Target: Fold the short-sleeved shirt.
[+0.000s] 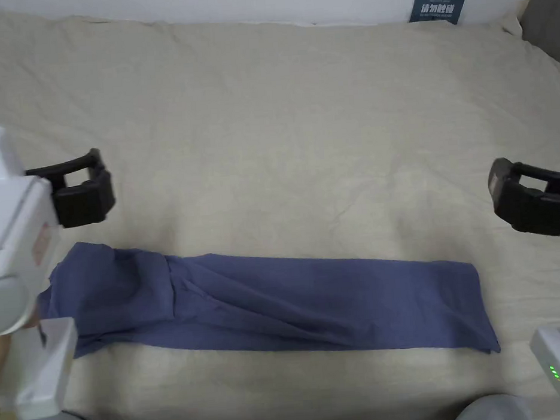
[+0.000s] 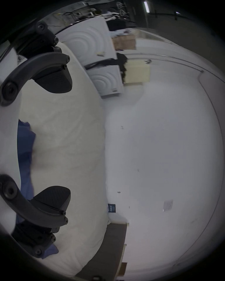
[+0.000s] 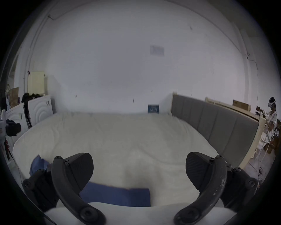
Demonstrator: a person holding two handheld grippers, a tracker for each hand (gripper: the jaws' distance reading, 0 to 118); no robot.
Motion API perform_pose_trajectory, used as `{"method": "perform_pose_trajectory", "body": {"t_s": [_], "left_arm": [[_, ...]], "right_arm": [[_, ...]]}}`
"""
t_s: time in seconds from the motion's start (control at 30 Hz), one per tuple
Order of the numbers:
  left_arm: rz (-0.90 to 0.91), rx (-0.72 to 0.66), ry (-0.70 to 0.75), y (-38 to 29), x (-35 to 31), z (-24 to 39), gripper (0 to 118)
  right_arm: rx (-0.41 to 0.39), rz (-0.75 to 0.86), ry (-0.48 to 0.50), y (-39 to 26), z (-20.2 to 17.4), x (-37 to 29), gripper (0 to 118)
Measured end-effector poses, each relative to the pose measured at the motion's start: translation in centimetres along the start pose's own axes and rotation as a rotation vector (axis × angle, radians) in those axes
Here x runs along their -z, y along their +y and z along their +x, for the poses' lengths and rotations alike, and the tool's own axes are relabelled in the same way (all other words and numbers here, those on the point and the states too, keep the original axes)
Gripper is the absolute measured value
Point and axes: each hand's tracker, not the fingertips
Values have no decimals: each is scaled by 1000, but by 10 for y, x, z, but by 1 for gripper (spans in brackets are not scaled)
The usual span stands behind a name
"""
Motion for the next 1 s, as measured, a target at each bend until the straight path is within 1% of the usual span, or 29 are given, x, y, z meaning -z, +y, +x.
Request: {"method": "perform_pose_trajectory", "body": {"t_s": [0.03,0.1,0.13,0.17,0.2,0.23,0.3,0.33,0.37,0.4,0.43,0.5,0.67,0.77,0.83,0.87,0.9,0.93,0.97,1.0], "left_arm": [[17,-6,-10,-1,-1,8,118],[46,4,-46,2,-1,20,118],[37,1,-57,2,-2,26,113],[38,-5,-66,1,-3,30,103],[42,-9,-74,0,-4,35,89],[44,-11,-83,-2,4,31,70],[29,-6,-91,-3,5,36,41],[22,3,-94,-3,5,37,21],[24,5,-98,-4,3,39,6],[31,10,-95,-5,-1,40,0],[40,13,-82,-5,-2,41,0],[33,1,-95,-5,1,35,0],[-4,-20,-118,-8,10,26,0],[-63,-88,-152,-6,18,10,0],[-142,-151,-196,-5,33,-11,1],[-191,-174,-222,-5,43,-22,5],[-243,-202,-233,-3,44,-30,15],[-292,-243,-234,-3,50,-41,38],[-324,-272,-236,-7,58,-52,64],[-369,-309,-246,-12,69,-65,85]], "right_arm": [[10,28,7,0,-7,-1,118],[11,24,6,2,-20,-2,118],[10,31,16,2,-25,-1,118],[8,37,24,1,-30,0,111],[4,38,41,1,-34,1,99],[6,38,47,-1,-38,3,76],[20,29,50,-5,-44,6,29],[31,21,51,-7,-46,7,13],[45,17,47,-10,-47,7,11],[60,14,45,-11,-48,7,5],[69,5,57,-13,-48,8,2],[78,5,49,-15,-49,7,1],[60,-6,67,-16,-48,9,1],[42,-7,69,-15,-50,9,1],[38,-9,70,-13,-52,7,1],[42,-11,74,-11,-52,8,1],[46,-14,78,-10,-51,9,1],[49,-16,84,-9,-51,11,1],[51,-19,83,-8,-53,11,1],[51,-22,84,-6,-53,12,1]]}}
